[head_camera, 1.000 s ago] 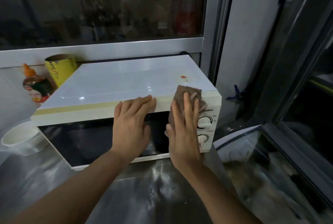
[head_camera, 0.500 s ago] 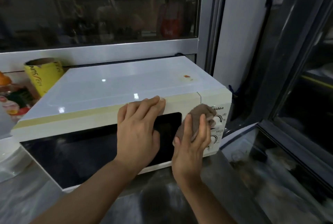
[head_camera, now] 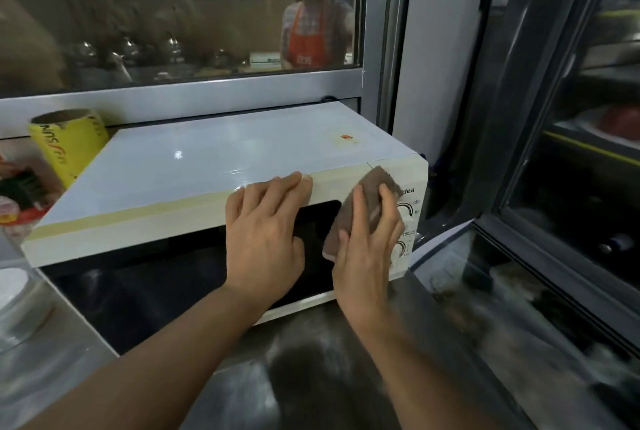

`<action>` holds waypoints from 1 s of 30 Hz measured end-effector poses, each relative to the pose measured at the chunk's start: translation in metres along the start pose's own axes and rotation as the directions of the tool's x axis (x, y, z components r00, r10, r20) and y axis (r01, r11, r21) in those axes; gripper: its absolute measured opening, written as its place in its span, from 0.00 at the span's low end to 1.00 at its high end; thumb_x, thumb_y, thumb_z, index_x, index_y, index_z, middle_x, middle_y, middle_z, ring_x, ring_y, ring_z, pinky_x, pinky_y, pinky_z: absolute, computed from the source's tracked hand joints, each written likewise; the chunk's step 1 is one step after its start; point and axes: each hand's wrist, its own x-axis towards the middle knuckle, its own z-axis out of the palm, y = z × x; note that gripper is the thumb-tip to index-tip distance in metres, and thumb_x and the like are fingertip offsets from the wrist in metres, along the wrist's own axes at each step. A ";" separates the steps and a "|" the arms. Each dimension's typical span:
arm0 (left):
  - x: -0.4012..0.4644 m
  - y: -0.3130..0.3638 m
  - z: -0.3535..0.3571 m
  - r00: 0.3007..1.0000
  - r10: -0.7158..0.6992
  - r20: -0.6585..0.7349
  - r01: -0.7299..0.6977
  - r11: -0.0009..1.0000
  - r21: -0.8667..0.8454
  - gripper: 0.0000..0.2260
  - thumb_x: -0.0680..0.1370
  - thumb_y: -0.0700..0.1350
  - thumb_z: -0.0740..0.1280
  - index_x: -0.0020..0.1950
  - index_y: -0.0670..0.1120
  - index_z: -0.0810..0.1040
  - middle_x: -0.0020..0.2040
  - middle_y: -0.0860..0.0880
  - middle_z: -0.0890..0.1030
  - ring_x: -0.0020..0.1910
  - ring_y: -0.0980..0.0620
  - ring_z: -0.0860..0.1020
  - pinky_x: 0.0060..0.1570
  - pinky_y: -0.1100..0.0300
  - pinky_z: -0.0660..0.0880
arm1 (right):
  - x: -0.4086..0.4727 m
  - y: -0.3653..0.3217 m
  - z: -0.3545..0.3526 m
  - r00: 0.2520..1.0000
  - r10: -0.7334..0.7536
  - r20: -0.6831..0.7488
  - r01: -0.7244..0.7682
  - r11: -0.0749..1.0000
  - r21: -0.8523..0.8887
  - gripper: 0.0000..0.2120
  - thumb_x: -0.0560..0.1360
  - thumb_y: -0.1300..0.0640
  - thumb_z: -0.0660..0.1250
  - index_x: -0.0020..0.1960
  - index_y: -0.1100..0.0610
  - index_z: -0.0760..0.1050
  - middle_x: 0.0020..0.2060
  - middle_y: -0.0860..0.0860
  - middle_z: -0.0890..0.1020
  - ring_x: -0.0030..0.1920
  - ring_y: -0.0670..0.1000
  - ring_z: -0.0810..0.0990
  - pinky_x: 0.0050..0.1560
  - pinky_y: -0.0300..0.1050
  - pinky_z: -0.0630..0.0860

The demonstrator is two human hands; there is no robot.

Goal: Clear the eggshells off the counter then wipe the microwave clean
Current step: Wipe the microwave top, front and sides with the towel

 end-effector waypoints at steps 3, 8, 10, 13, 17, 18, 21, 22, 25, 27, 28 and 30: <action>0.000 -0.001 0.001 1.000 0.016 -0.005 -0.016 1.000 0.002 0.34 0.59 0.37 0.67 0.66 0.46 0.73 0.64 0.50 0.76 0.59 0.47 0.71 0.59 0.54 0.60 | 0.001 -0.004 0.011 0.998 0.043 -0.051 -0.044 0.999 -0.015 0.38 0.69 0.64 0.71 0.73 0.54 0.58 0.71 0.56 0.53 0.70 0.63 0.60 0.67 0.58 0.67; 0.000 -0.007 0.005 0.997 0.059 -0.045 -0.059 0.998 0.000 0.34 0.59 0.38 0.65 0.67 0.46 0.73 0.64 0.50 0.75 0.58 0.49 0.67 0.59 0.54 0.59 | -0.030 0.006 0.032 0.978 0.128 -0.166 -0.119 0.991 0.068 0.35 0.70 0.64 0.69 0.71 0.52 0.56 0.69 0.56 0.56 0.68 0.60 0.61 0.68 0.49 0.60; 0.000 -0.008 0.006 0.997 0.063 -0.049 -0.063 0.998 0.001 0.34 0.59 0.38 0.65 0.67 0.46 0.72 0.64 0.50 0.75 0.58 0.49 0.67 0.59 0.54 0.59 | -0.036 0.007 0.039 0.967 0.163 -0.196 -0.149 0.985 0.082 0.34 0.70 0.65 0.69 0.70 0.54 0.57 0.68 0.56 0.56 0.69 0.60 0.61 0.71 0.46 0.55; -0.001 -0.008 0.008 0.997 0.059 -0.042 -0.058 0.998 0.007 0.35 0.59 0.38 0.67 0.67 0.46 0.72 0.64 0.50 0.75 0.58 0.49 0.67 0.60 0.54 0.59 | -0.049 0.008 0.047 0.952 0.227 -0.208 -0.213 0.973 0.086 0.33 0.69 0.66 0.70 0.69 0.58 0.58 0.67 0.60 0.58 0.69 0.56 0.59 0.73 0.38 0.49; -0.003 -0.009 0.009 0.997 0.062 -0.041 -0.061 0.998 0.024 0.35 0.59 0.38 0.68 0.68 0.46 0.72 0.64 0.50 0.75 0.59 0.47 0.68 0.60 0.53 0.60 | -0.081 0.016 0.055 0.920 0.386 -0.076 -0.378 0.921 0.095 0.36 0.68 0.69 0.70 0.71 0.60 0.57 0.68 0.65 0.63 0.67 0.62 0.66 0.68 0.53 0.68; -0.003 -0.009 0.009 0.997 0.062 -0.044 -0.061 0.998 0.026 0.35 0.59 0.38 0.68 0.68 0.46 0.72 0.64 0.50 0.75 0.59 0.47 0.68 0.60 0.53 0.60 | -0.088 0.019 0.054 0.900 0.437 -0.010 -0.431 0.892 0.136 0.35 0.70 0.70 0.68 0.72 0.60 0.57 0.69 0.62 0.62 0.67 0.61 0.67 0.67 0.47 0.70; -0.003 -0.010 0.011 0.997 0.063 -0.052 -0.062 0.998 0.026 0.35 0.59 0.38 0.68 0.67 0.46 0.72 0.64 0.50 0.75 0.59 0.48 0.68 0.61 0.54 0.59 | -0.099 0.035 0.051 0.859 0.494 0.135 -0.511 0.846 0.152 0.27 0.75 0.69 0.60 0.71 0.57 0.58 0.67 0.47 0.62 0.63 0.54 0.71 0.58 0.23 0.64; -0.003 -0.011 0.011 0.997 0.065 -0.051 -0.064 0.998 0.026 0.35 0.59 0.38 0.68 0.67 0.46 0.72 0.64 0.50 0.75 0.59 0.48 0.68 0.61 0.54 0.59 | -0.098 0.038 0.047 0.868 0.472 0.150 -0.492 0.859 0.142 0.25 0.74 0.69 0.60 0.70 0.58 0.59 0.67 0.49 0.62 0.62 0.54 0.72 0.59 0.27 0.65; -0.003 -0.011 0.010 0.998 0.059 -0.031 -0.058 0.998 0.037 0.35 0.59 0.38 0.69 0.67 0.46 0.72 0.64 0.50 0.75 0.58 0.48 0.67 0.60 0.54 0.60 | -0.089 0.038 0.025 0.857 0.450 0.252 -0.498 0.848 0.180 0.26 0.73 0.70 0.61 0.69 0.61 0.61 0.68 0.55 0.63 0.65 0.54 0.70 0.61 0.34 0.64; -0.003 -0.009 0.007 0.999 0.045 -0.011 -0.044 0.998 0.040 0.34 0.59 0.38 0.69 0.67 0.46 0.72 0.64 0.50 0.75 0.58 0.48 0.68 0.59 0.53 0.61 | -0.080 0.031 0.005 0.852 0.469 0.235 -0.515 0.831 0.209 0.27 0.73 0.70 0.63 0.69 0.59 0.61 0.66 0.56 0.69 0.66 0.54 0.70 0.65 0.37 0.64; -0.003 -0.008 0.005 0.999 0.040 -0.005 -0.039 0.998 0.039 0.34 0.59 0.37 0.69 0.67 0.46 0.72 0.63 0.50 0.76 0.57 0.47 0.69 0.58 0.52 0.63 | -0.073 0.026 -0.006 0.864 0.471 0.177 -0.502 0.834 0.231 0.26 0.72 0.69 0.65 0.68 0.57 0.62 0.63 0.56 0.73 0.63 0.55 0.73 0.62 0.38 0.67; -0.002 -0.005 0.002 0.999 0.033 0.009 -0.034 0.999 0.037 0.34 0.59 0.37 0.70 0.65 0.46 0.73 0.62 0.49 0.76 0.55 0.45 0.72 0.56 0.50 0.67 | -0.050 0.014 -0.027 0.917 0.398 0.021 -0.386 0.874 0.295 0.22 0.71 0.68 0.68 0.61 0.56 0.65 0.59 0.53 0.75 0.59 0.53 0.75 0.54 0.31 0.68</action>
